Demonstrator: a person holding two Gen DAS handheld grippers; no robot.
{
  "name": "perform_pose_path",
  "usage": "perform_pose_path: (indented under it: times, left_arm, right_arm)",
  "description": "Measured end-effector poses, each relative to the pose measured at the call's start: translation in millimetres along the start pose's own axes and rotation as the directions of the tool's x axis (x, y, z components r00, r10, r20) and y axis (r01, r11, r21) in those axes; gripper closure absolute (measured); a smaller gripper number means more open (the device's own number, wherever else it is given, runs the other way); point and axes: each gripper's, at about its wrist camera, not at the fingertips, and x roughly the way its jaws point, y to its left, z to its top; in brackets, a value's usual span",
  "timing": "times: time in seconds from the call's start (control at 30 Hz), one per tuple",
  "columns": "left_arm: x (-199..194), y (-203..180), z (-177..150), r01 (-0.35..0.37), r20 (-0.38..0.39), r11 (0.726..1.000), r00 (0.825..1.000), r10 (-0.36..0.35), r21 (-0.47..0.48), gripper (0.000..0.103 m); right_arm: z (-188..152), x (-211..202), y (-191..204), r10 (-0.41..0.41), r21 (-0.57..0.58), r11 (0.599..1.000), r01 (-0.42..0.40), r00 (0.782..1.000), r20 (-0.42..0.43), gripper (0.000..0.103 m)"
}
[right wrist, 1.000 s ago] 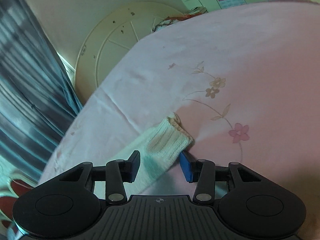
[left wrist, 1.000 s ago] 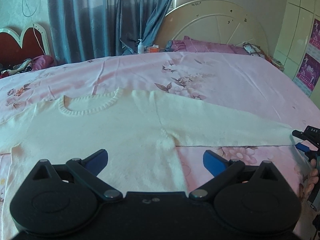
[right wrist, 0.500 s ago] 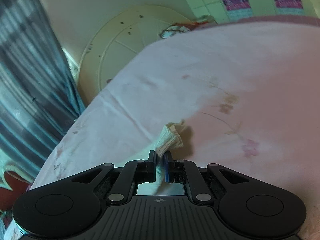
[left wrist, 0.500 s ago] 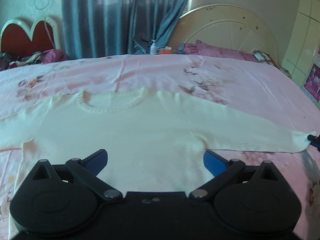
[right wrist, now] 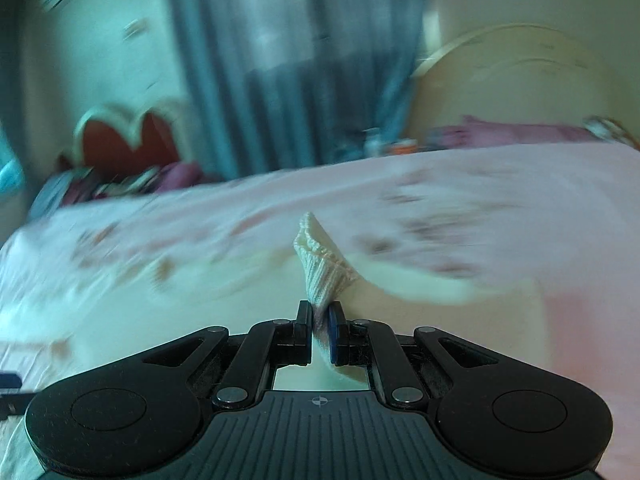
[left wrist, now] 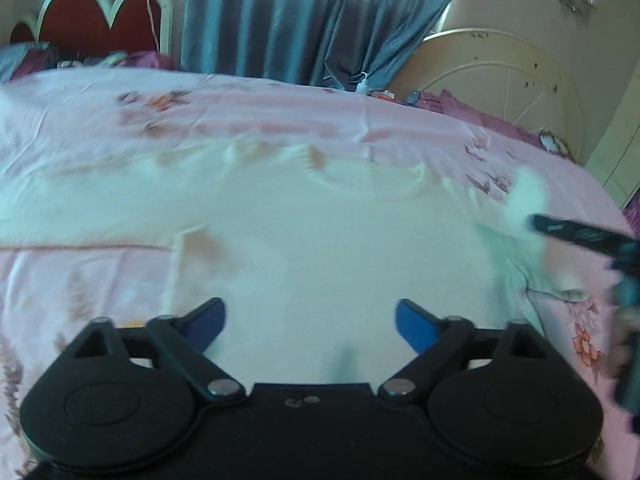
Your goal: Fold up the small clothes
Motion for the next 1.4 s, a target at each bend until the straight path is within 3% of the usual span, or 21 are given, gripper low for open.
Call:
perform_pose_path:
  times: [0.2, 0.23, 0.27, 0.3, 0.33, 0.37, 0.43, 0.47, 0.5, 0.53, 0.6, 0.77, 0.87, 0.93, 1.0, 1.03, 1.13, 1.27, 1.4]
  left_arm:
    - [-10.1, 40.3, -0.9, -0.019, -0.001, 0.999, 1.000, 0.019, -0.034, 0.019]
    - [-10.0, 42.9, -0.7, -0.017, -0.001, 0.999, 1.000, 0.017, -0.035, 0.019]
    - [-9.3, 43.6, -0.3, -0.014, -0.001, 0.999, 1.000, 0.014, -0.034, 0.015]
    - [-7.8, 42.7, 0.5, -0.016, 0.001, 0.999, 1.000, 0.016, -0.029, 0.010]
    - [-7.7, 43.8, 0.3, -0.013, 0.005, 1.000, 1.000, 0.013, -0.025, 0.008]
    - [-5.4, 41.3, 1.8, -0.002, 0.010, 1.000, 1.000, 0.002, -0.024, 0.006]
    - [0.3, 36.3, 4.8, 0.030, 0.013, 0.999, 0.999, -0.030, -0.025, 0.006]
    - [6.1, 30.1, 7.7, 0.061, 0.011, 0.998, 0.998, -0.061, -0.025, 0.010]
    - [11.6, 25.6, 10.2, 0.091, 0.010, 0.996, 0.996, -0.091, -0.022, 0.019]
    - [19.4, 17.6, 13.1, 0.125, 0.002, 0.992, 0.992, -0.125, -0.017, 0.024]
    - [38.9, 0.7, 19.5, 0.188, -0.032, 0.982, 0.982, -0.189, -0.024, 0.043]
    - [91.4, -35.8, 31.1, 0.254, -0.077, 0.966, 0.963, -0.257, -0.050, 0.041]
    - [116.2, -48.4, 36.3, 0.270, -0.102, 0.960, 0.955, -0.277, -0.079, 0.047]
    - [125.6, -54.7, 39.7, 0.277, -0.099, 0.957, 0.954, -0.284, -0.080, 0.060]
    - [134.3, -60.9, 43.3, 0.269, -0.112, 0.961, 0.955, -0.274, -0.061, 0.098]
    - [136.4, -61.7, 45.4, 0.269, -0.114, 0.961, 0.955, -0.274, -0.059, 0.099]
    - [116.2, -51.0, 57.9, 0.278, -0.016, 0.959, 0.960, -0.279, -0.052, 0.099]
    - [92.8, -12.5, 68.4, 0.213, 0.059, 0.977, 0.976, -0.211, -0.028, 0.099]
    - [95.7, 29.7, 62.1, 0.151, 0.037, 0.986, 0.988, -0.149, -0.067, 0.099]
  right_arm:
    - [-34.8, 64.4, 64.1, 0.048, -0.043, 0.998, -0.053, 0.992, -0.114, 0.095]
    - [-39.3, 64.3, 69.0, 0.035, -0.052, 0.998, -0.041, 0.993, -0.113, 0.089]
    - [-42.0, 59.8, 72.5, 0.032, -0.064, 0.997, -0.038, 0.994, -0.101, 0.078]
    - [-42.4, 53.9, 75.3, 0.042, -0.072, 0.996, -0.049, 0.995, -0.087, 0.045]
    - [-43.9, 46.1, 76.4, 0.045, -0.079, 0.996, -0.050, 0.997, -0.057, 0.025]
    - [-44.8, 38.6, 76.3, 0.047, -0.089, 0.995, -0.050, 0.998, -0.037, 0.024]
    - [-43.5, 23.1, 70.0, 0.045, -0.089, 0.995, -0.048, 0.999, -0.028, 0.028]
    - [-43.6, 17.1, 65.4, 0.048, -0.075, 0.996, -0.050, 0.998, -0.030, 0.036]
    - [-44.7, 11.8, 58.4, 0.040, -0.059, 0.997, -0.043, 0.998, -0.049, 0.063]
    - [-46.8, 8.0, 49.1, 0.011, -0.041, 0.999, -0.014, 0.997, -0.071, 0.078]
    - [-50.0, -3.0, 27.8, -0.030, 0.014, 0.999, 0.032, 0.996, -0.089, 0.079]
    - [-55.0, -14.5, -27.2, -0.102, 0.164, 0.979, 0.122, 0.986, -0.129, 0.079]
    - [-54.8, -15.1, -50.0, -0.111, 0.236, 0.962, 0.137, 0.986, -0.121, 0.079]
    - [-55.5, -12.2, -61.6, -0.091, 0.304, 0.945, 0.122, 0.989, -0.116, 0.079]
    - [-55.6, -6.2, -69.7, -0.073, 0.354, 0.928, 0.114, 0.989, -0.129, 0.079]
    - [-55.4, -3.9, -70.8, -0.072, 0.362, 0.925, 0.116, 0.989, -0.132, 0.079]
    - [-53.9, -1.8, -71.9, -0.078, 0.365, 0.923, 0.119, 0.989, -0.127, 0.079]
    - [-54.4, -0.6, -73.8, -0.080, 0.372, 0.921, 0.119, 0.990, -0.120, 0.079]
    - [-53.8, 0.7, -71.9, -0.091, 0.347, 0.929, 0.127, 0.989, -0.119, 0.079]
